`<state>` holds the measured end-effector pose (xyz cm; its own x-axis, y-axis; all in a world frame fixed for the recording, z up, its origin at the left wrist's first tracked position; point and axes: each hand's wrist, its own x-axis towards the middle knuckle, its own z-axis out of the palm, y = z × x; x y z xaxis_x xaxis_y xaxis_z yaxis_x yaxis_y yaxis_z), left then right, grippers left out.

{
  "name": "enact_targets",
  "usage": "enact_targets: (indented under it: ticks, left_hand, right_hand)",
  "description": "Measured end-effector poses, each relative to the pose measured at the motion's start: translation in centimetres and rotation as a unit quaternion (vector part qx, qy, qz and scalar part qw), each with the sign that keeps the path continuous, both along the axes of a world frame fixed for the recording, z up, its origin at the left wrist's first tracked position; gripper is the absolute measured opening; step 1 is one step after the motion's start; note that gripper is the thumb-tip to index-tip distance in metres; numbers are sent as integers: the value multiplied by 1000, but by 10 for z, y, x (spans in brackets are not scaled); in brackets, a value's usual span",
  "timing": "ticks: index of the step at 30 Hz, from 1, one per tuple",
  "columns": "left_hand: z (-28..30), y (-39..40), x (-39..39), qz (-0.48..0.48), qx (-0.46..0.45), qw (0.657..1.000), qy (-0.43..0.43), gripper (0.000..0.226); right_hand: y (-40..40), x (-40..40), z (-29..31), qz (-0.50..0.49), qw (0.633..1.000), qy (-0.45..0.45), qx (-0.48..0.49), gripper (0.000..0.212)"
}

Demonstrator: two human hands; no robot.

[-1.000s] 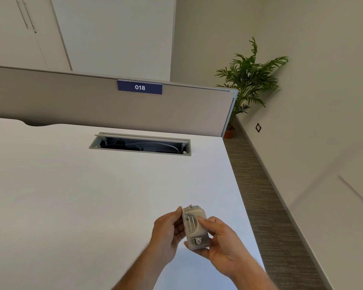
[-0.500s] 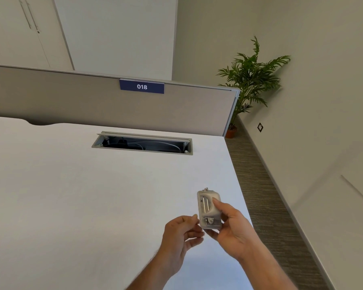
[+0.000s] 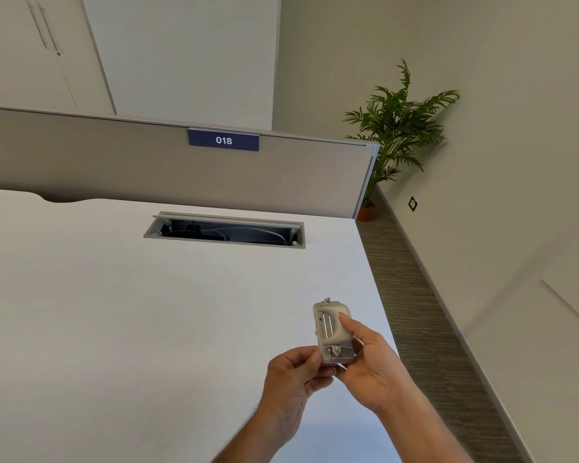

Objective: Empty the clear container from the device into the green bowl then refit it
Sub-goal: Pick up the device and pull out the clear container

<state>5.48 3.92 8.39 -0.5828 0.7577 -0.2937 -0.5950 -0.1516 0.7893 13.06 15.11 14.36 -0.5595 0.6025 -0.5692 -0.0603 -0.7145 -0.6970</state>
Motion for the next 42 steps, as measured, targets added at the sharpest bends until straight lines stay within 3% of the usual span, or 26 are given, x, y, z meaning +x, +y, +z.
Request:
enact_targets:
  ticks: [12,16,17,20,23,25,32,42]
  left_hand:
    - [-1,-3,-3,3,-8,1000,16,23]
    - [-3,-6,-10,4,-42,993,111,8]
    - [-3,-7,-13,28,-56,986,157,15]
    - [3,-9,-26,61,-77,927,363,55]
    - [17,-2,-39,-55,-83,835,541,101]
    - [26,5,-47,-105,-90,790,597,112]
    - [36,20,-55,-149,-88,764,621,100]
    - [33,20,-52,-112,-74,759,637,88]
  right_hand:
    - [1,0,3,6,1000,-15,-23,36]
    - [1,0,1,8,1000,-18,-23,38]
    - [1,0,1,7,1000,-17,-25,39]
    - [0,2,-1,10,999,-7,-34,51]
    - [-2,3,-3,20,999,5,-37,54]
    - [-4,3,-3,32,999,7,-38,49]
    - [-3,4,-10,33,998,-5,-44,43]
    - [-5,7,-9,36,999,10,-36,42]
